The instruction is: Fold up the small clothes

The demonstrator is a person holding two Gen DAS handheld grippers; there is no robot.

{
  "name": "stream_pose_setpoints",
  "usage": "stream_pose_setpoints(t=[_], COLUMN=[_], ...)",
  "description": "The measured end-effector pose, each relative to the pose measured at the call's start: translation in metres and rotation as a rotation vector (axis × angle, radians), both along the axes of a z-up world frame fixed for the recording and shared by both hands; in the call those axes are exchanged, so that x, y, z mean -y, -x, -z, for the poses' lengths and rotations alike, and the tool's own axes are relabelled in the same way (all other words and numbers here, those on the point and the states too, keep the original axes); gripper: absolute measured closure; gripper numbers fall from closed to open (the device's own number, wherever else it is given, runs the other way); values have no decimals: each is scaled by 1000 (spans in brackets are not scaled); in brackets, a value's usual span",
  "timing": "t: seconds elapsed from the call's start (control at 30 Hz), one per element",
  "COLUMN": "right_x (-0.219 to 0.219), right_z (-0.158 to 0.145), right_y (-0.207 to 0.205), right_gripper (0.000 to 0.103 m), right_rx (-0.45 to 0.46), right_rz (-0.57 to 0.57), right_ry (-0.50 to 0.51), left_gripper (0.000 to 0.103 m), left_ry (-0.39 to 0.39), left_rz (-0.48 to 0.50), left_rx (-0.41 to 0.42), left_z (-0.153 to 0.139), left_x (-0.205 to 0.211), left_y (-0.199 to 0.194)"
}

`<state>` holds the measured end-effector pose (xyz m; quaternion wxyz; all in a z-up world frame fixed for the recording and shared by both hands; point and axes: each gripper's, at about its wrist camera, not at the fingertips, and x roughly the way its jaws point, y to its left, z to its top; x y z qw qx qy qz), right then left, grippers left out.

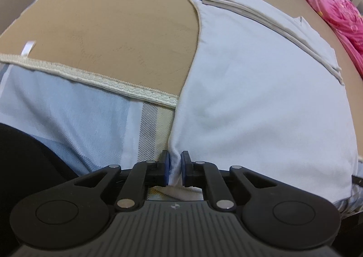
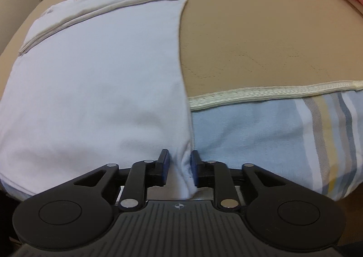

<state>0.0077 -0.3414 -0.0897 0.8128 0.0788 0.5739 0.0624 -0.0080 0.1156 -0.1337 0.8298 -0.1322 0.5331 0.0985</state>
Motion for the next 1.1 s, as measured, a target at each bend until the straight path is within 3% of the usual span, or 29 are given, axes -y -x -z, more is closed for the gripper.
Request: stream_pose_setpoints(t=[0.03,0.07,0.4,0.6,0.73,0.87,1.1], right_x=[0,1,39,52,46,48,76], right_z=[-1,-4,-63,-69,-66,-86,-156], right_y=[-1,0,18,24,23,35,95], right_gripper=[85,97,98,98,98,99,101], right_rx=[7,23,268,302,311,385,577], right_rz=[3,4,113,143,148,164,185], right_ry=[-4,-9,-169,-193,-196,-249,-403], left_gripper=[96,97,97,97,97,98,98], left_ry=[-8,-18,-45,-60,-32,31,203], left_rz=[8,13,72,116,102,93,98], left_rx=[6,15,201,259,279,351,479], left_z=[-1,-3,-54,-63,-68,-92,-162], left_x=[2,4,12,17,12,1,-36], left_y=[0,2,24,25,31,46,97])
